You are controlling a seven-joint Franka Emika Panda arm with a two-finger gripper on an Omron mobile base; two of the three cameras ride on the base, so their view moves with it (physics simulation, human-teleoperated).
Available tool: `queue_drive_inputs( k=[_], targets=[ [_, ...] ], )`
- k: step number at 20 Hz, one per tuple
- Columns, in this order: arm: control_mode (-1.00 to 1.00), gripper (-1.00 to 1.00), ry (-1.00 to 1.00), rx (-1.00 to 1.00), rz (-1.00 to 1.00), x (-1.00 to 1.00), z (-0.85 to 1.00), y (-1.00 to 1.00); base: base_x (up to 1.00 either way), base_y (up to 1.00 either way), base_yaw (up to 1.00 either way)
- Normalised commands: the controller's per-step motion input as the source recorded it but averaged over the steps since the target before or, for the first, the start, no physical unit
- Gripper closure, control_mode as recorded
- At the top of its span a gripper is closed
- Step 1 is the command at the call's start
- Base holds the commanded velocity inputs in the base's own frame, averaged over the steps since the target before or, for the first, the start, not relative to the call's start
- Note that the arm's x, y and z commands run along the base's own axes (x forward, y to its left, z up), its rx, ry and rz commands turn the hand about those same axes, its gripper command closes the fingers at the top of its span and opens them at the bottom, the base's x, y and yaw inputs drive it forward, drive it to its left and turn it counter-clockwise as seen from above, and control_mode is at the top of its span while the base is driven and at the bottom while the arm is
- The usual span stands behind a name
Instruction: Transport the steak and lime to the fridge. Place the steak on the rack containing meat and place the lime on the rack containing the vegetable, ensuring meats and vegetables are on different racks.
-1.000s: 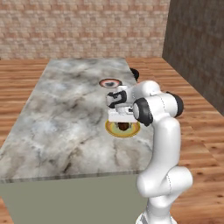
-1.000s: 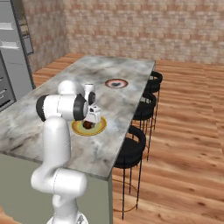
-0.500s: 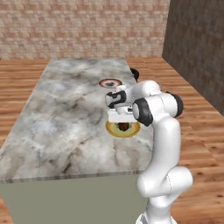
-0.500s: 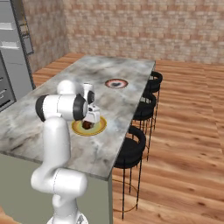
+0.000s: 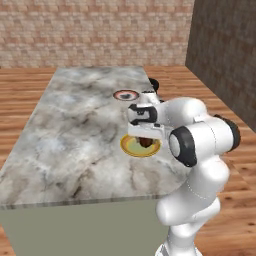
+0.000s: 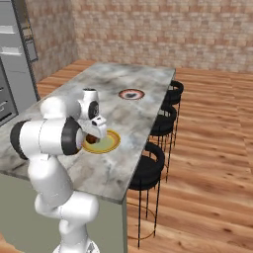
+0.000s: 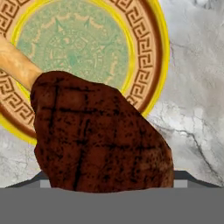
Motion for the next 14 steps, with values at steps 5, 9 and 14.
queue_drive_inputs(
  k=[5, 9, 14],
  targets=[
    [-1.0, 1.0, -0.31, 0.06, 0.02, -0.87, 0.89, -0.05, 0.0, 0.0, 0.0],
    [-1.0, 1.0, -0.17, 0.01, 0.04, -0.92, 0.99, -0.03, 0.0, 0.0, 0.0],
    [-1.0, 1.0, -0.02, -0.03, 0.04, -0.88, 1.0, -0.04, 0.0, 0.0, 0.0]
  ],
)
